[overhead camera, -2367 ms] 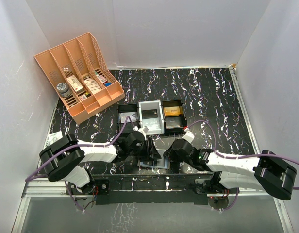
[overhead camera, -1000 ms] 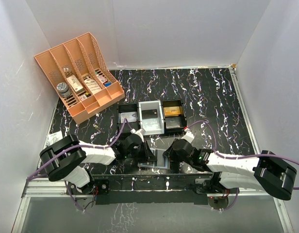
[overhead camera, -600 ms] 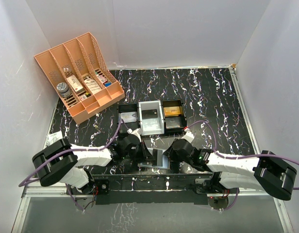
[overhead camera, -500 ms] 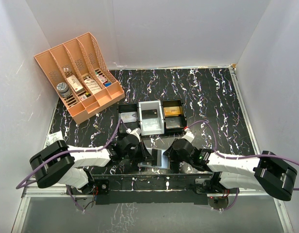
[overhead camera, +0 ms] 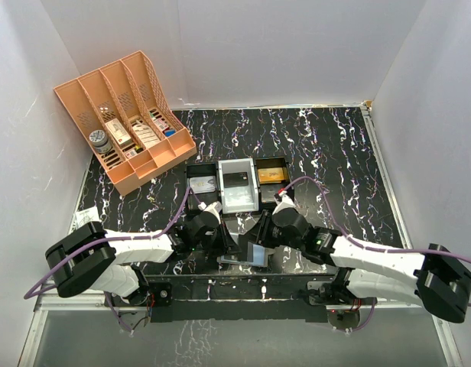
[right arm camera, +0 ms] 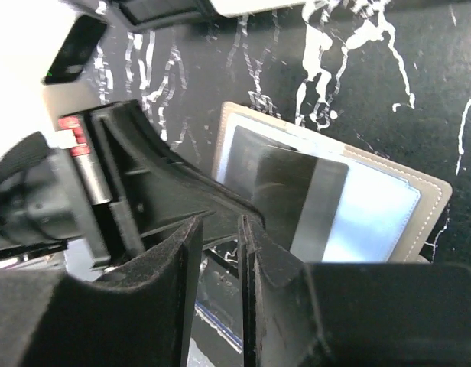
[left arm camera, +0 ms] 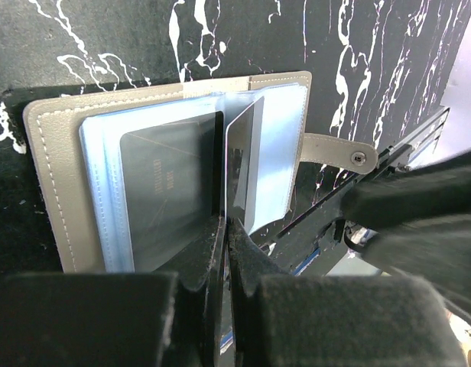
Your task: Take the credit cards out of the card holder
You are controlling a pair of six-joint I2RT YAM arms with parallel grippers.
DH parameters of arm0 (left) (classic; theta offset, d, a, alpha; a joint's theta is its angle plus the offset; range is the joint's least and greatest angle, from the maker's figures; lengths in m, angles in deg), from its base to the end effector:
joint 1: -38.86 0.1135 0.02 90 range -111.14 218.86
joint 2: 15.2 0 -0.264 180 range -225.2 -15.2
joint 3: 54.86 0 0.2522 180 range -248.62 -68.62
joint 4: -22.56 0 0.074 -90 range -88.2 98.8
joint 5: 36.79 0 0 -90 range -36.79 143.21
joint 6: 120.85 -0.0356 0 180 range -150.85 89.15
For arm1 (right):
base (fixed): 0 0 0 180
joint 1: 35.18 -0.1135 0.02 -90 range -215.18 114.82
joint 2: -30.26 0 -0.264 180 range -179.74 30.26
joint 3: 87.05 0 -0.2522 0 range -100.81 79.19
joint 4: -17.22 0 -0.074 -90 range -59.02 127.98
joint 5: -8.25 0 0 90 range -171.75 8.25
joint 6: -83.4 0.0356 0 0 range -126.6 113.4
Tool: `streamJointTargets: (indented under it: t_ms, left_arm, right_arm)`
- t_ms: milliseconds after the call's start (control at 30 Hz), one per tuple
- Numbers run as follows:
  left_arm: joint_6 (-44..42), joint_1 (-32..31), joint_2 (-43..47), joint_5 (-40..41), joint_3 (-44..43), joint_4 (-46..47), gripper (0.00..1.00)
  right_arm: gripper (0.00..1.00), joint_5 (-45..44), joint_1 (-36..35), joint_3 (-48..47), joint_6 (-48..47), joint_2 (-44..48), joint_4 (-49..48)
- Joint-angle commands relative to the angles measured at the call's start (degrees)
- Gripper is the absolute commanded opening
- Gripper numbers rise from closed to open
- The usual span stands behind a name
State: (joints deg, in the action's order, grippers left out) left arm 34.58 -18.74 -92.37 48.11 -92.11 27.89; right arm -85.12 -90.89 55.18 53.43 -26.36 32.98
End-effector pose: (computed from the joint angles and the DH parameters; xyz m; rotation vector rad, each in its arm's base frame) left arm 0.1286 -0.2085 0.1469 -0.1119 2.4881 -1.2021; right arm 0.1164 0.1670 0.1903 0.1268 2.3831 1.0233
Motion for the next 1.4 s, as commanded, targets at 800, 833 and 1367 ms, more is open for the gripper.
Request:
streamJointTargets:
  t_ms: [800, 833, 1367]
  left_arm:
    - [1.5, -0.3, -5.4, -3.6, -0.1, 10.9, 0.00]
    - [1.3, -0.3, -3.5, -2.8, 0.1, 10.1, 0.00]
    - [-9.7, 0.2, 18.6, 7.0, -0.4, -13.9, 0.00]
  right_arm:
    - [0.22, -5.1, 0.4, 11.4, 7.9, -3.1, -3.2]
    - [0.22, -5.4, 0.5, 11.3, 7.7, -2.9, -2.7]
    - [0.61, 0.2, 1.2, 5.0, -6.8, 4.5, -7.8]
